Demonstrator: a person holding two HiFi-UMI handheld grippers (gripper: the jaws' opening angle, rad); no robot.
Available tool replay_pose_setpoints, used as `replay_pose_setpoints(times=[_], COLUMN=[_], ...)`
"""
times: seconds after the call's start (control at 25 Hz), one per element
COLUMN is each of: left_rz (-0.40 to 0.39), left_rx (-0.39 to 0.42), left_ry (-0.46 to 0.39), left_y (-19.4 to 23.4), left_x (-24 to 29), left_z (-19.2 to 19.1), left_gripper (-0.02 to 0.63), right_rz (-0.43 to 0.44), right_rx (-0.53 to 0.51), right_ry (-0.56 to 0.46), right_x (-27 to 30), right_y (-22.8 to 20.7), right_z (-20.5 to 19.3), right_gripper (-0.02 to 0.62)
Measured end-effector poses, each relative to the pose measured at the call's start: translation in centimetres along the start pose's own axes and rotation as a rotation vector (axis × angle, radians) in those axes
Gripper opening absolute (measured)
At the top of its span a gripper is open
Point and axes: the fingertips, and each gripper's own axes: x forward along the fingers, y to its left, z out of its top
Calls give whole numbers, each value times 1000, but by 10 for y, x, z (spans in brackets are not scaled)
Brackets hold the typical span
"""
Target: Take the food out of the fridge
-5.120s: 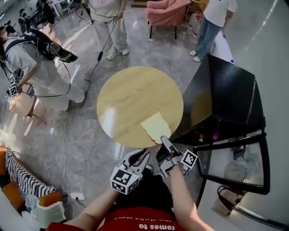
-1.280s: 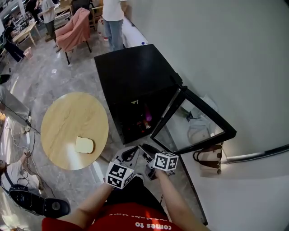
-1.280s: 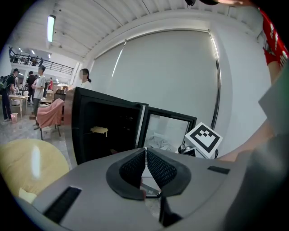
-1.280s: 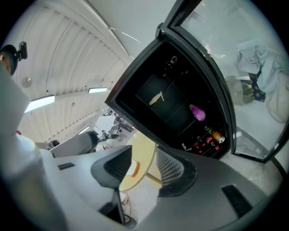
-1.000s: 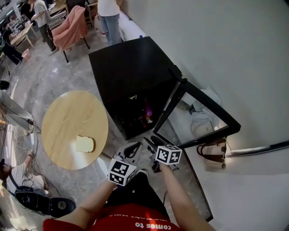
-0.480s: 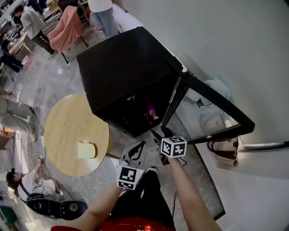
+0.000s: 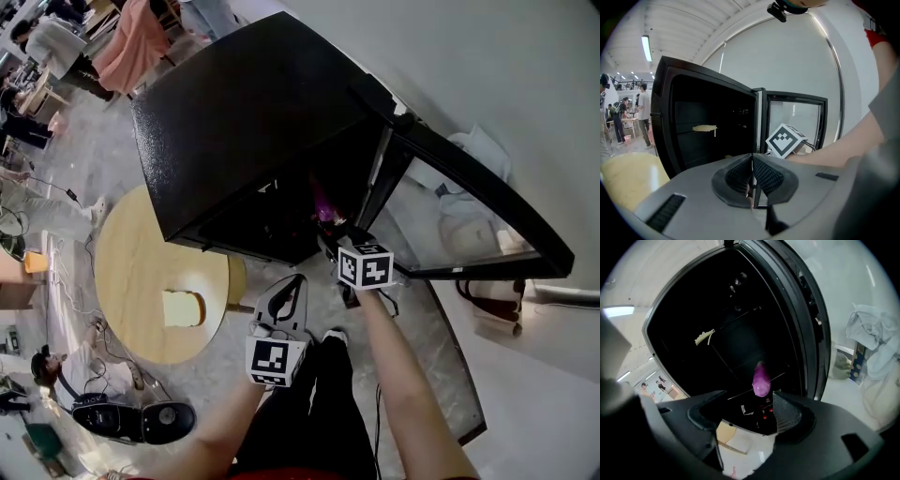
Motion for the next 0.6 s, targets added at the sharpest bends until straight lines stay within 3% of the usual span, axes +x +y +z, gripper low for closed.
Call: replay_pose_setpoints(times=[0.6], left_rz=[16], left_rx=[-50], left_ry=[41], left_y=[-1], left_x=[24], left_z=[-20], left_gripper=[11], right_rz=[-69], right_rx=[61], right_ry=[64], right_x=[75], right_y=[-35], right_z=[17], right_gripper=[279])
